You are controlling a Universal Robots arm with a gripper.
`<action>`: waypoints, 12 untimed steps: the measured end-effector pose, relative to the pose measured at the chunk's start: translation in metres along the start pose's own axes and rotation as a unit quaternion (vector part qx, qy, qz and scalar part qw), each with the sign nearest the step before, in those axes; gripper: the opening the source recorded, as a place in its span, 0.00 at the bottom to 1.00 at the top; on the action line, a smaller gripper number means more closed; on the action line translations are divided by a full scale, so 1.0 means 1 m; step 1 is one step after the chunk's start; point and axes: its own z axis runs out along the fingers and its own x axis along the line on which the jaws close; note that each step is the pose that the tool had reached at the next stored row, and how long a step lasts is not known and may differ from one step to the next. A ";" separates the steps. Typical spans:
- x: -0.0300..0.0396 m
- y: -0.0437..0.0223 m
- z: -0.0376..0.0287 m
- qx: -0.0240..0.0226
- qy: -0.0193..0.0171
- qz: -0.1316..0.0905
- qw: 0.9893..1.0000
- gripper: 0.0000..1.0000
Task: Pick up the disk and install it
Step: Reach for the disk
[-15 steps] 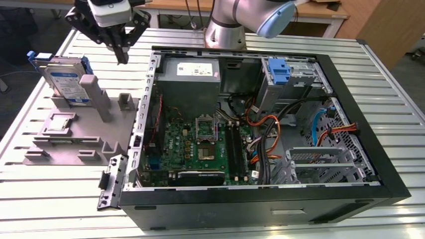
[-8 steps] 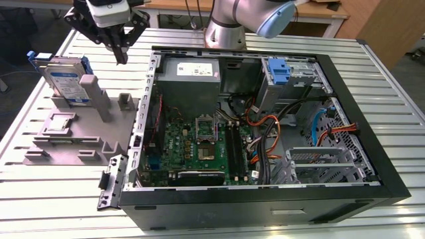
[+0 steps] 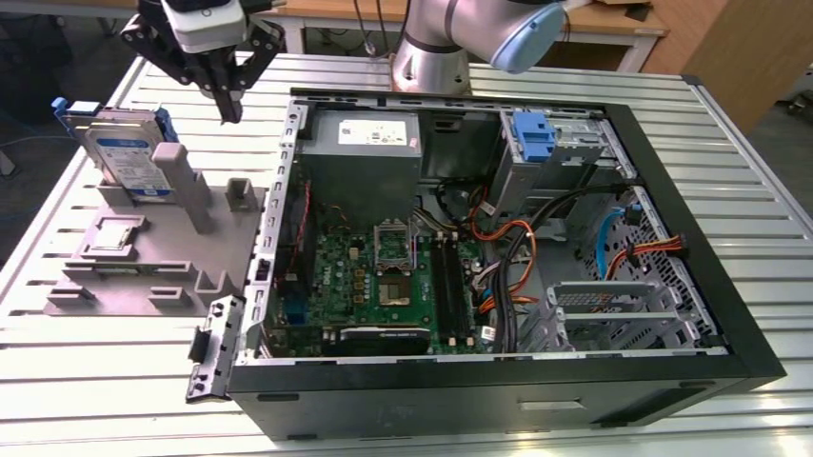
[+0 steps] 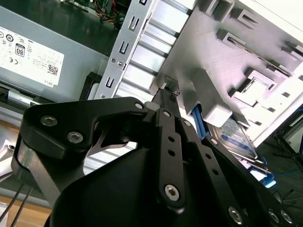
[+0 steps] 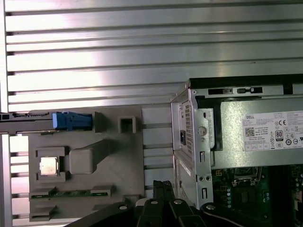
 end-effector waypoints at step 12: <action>0.0037 -0.0003 0.0005 0.000 0.000 0.000 1.000 0.10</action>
